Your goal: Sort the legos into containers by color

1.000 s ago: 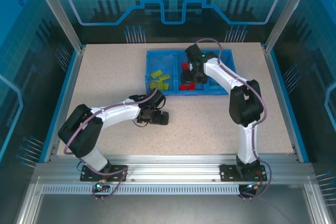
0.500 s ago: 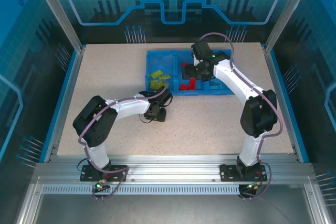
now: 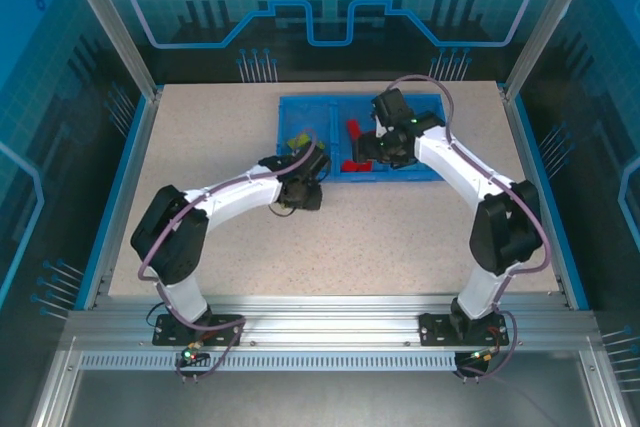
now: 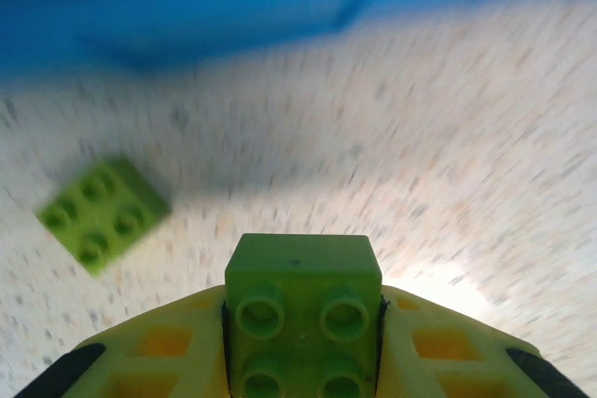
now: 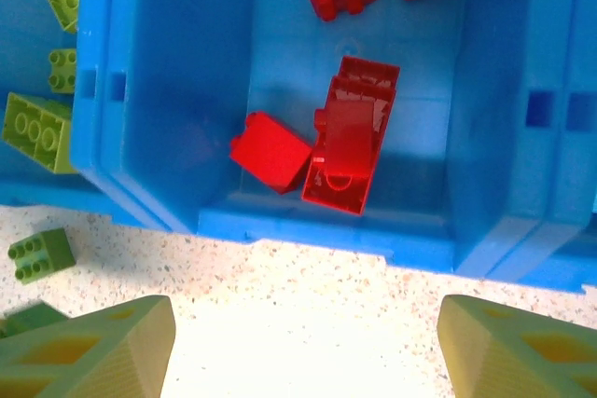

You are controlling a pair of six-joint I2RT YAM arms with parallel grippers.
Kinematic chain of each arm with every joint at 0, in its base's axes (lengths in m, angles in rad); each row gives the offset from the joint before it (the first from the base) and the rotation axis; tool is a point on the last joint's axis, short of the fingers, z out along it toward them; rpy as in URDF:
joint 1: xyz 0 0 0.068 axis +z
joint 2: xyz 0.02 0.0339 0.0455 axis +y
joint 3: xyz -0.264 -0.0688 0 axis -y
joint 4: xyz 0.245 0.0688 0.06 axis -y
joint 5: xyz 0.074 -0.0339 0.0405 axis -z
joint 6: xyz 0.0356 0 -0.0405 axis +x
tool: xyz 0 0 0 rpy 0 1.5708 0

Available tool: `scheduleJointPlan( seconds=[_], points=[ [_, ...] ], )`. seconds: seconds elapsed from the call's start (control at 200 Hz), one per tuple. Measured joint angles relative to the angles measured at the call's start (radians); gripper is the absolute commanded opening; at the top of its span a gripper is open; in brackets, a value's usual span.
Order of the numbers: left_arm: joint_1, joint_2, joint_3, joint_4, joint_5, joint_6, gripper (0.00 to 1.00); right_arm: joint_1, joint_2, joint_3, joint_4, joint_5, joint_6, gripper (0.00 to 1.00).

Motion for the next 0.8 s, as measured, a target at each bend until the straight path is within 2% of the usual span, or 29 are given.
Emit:
scheduleJointPlan(
  seconds=[0.25,0.415,0.535,0.57,0.635,0.8],
  points=[
    [0.126,0.039,0.245,0.002,0.001,0.047,0.32,0.001,-0.104,-0.168,0.068,-0.02,0.0,0.75],
    [0.176,0.145,0.334,0.0,0.013,0.049,0.4,0.003,-0.122,-0.233,0.082,-0.02,0.001,0.76],
    [0.18,0.214,0.352,-0.011,0.026,0.045,0.63,0.003,-0.135,-0.243,0.086,-0.02,0.003,0.75],
    [0.18,0.224,0.353,-0.014,0.028,0.046,0.73,0.003,-0.139,-0.243,0.088,-0.02,0.003,0.75],
    [0.18,0.228,0.351,-0.021,0.043,0.042,0.98,0.003,-0.143,-0.243,0.092,-0.02,0.003,0.75],
    [0.166,0.142,0.278,0.004,0.046,0.039,0.99,0.003,-0.147,-0.243,0.104,-0.024,0.004,0.75]
  ],
)
